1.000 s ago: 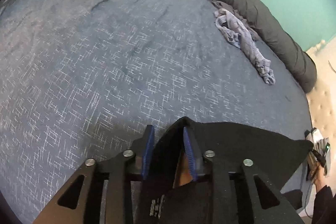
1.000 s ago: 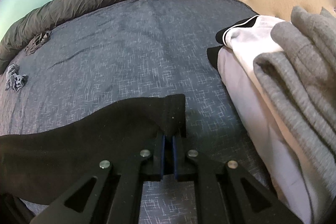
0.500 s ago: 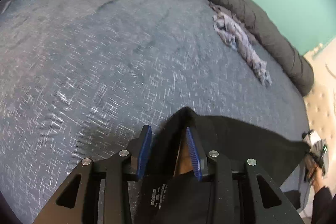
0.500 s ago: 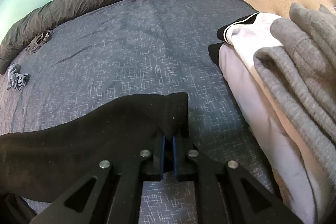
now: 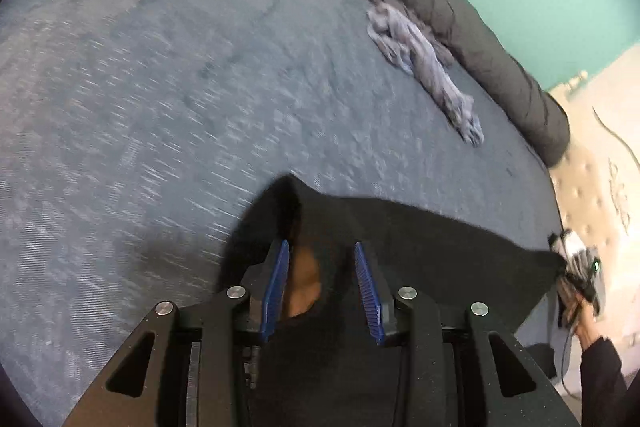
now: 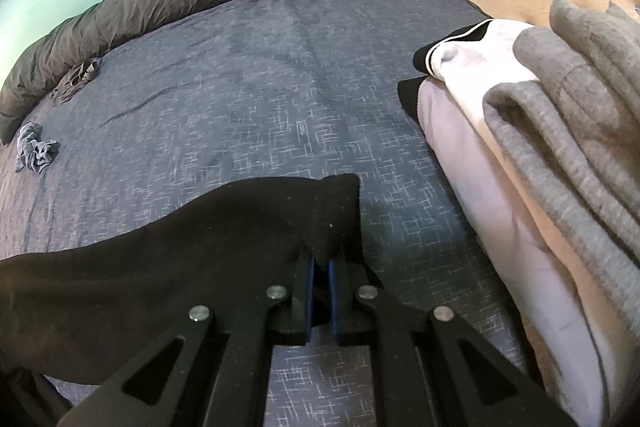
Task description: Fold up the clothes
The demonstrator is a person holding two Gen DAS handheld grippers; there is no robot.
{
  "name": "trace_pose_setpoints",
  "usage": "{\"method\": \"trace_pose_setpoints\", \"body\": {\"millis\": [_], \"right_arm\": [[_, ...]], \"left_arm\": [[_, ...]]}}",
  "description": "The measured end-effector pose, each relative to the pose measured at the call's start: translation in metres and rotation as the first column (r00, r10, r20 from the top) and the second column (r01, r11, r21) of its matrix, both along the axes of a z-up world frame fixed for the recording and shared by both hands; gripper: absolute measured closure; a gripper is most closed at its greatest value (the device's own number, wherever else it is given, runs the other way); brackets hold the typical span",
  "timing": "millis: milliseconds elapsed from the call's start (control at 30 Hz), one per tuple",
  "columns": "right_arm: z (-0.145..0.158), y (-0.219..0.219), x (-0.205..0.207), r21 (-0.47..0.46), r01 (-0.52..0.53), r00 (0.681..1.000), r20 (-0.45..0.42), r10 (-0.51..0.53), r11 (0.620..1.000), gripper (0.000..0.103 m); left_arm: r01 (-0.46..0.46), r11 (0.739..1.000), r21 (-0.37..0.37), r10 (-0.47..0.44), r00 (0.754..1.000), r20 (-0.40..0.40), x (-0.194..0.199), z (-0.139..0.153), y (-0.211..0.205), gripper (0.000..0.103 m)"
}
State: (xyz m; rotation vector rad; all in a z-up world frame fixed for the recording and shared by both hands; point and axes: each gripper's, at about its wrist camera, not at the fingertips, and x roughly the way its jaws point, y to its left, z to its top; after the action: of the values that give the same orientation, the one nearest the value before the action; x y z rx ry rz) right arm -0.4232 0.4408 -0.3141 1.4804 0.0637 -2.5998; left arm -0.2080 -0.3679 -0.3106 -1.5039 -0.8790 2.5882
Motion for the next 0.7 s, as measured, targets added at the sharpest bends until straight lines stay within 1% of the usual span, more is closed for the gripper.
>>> {"method": "trace_pose_setpoints", "body": {"millis": [33, 100, 200, 267, 333, 500, 567, 633, 700], "right_arm": [[0.001, 0.000, 0.000, -0.004, -0.001, 1.000, -0.001, 0.001, 1.000, 0.097], [0.002, 0.000, -0.001, -0.011, -0.003, 1.000, -0.004, 0.003, 1.000, 0.097], [0.005, 0.000, 0.000, -0.007, -0.009, 1.000, -0.015, 0.009, 1.000, 0.097], [0.009, 0.001, -0.001, -0.002, -0.004, 1.000, -0.031, 0.004, 1.000, 0.097], [0.015, 0.003, -0.002, 0.004, 0.004, 0.999, -0.053, -0.003, 1.000, 0.097], [0.028, 0.000, -0.010, 0.019, 0.004, 0.996, -0.093, -0.002, 1.000, 0.098], [0.032, -0.002, -0.014, 0.026, 0.006, 0.995, -0.104, -0.003, 1.000, 0.098], [0.038, 0.000, -0.021, 0.031, 0.030, 0.993, -0.119, -0.026, 0.999, 0.098], [0.041, 0.002, -0.030, 0.032, 0.053, 0.991, -0.124, -0.048, 0.998, 0.098]], "left_arm": [[0.014, 1.000, -0.003, -0.014, 1.000, 0.011, -0.002, -0.003, 0.003, 0.068], [0.045, 0.999, -0.019, -0.045, 0.999, 0.024, -0.007, -0.006, 0.010, 0.099], [0.059, 0.996, -0.066, -0.058, 0.998, 0.026, -0.010, 0.000, 0.016, 0.101], [0.036, 0.993, -0.112, -0.036, 0.999, 0.000, -0.008, 0.013, 0.013, 0.101], [-0.001, 0.991, -0.132, -0.004, 0.999, -0.036, -0.005, 0.029, 0.005, 0.101], [-0.043, 0.985, -0.165, 0.032, 0.997, -0.068, -0.015, 0.055, -0.004, 0.101], [-0.059, 0.983, -0.175, 0.048, 0.996, -0.069, -0.022, 0.061, -0.009, 0.101], [-0.088, 0.979, -0.184, 0.076, 0.995, -0.069, -0.029, 0.063, -0.014, 0.101], [-0.112, 0.978, -0.177, 0.101, 0.993, -0.067, -0.034, 0.062, -0.019, 0.101]]}}
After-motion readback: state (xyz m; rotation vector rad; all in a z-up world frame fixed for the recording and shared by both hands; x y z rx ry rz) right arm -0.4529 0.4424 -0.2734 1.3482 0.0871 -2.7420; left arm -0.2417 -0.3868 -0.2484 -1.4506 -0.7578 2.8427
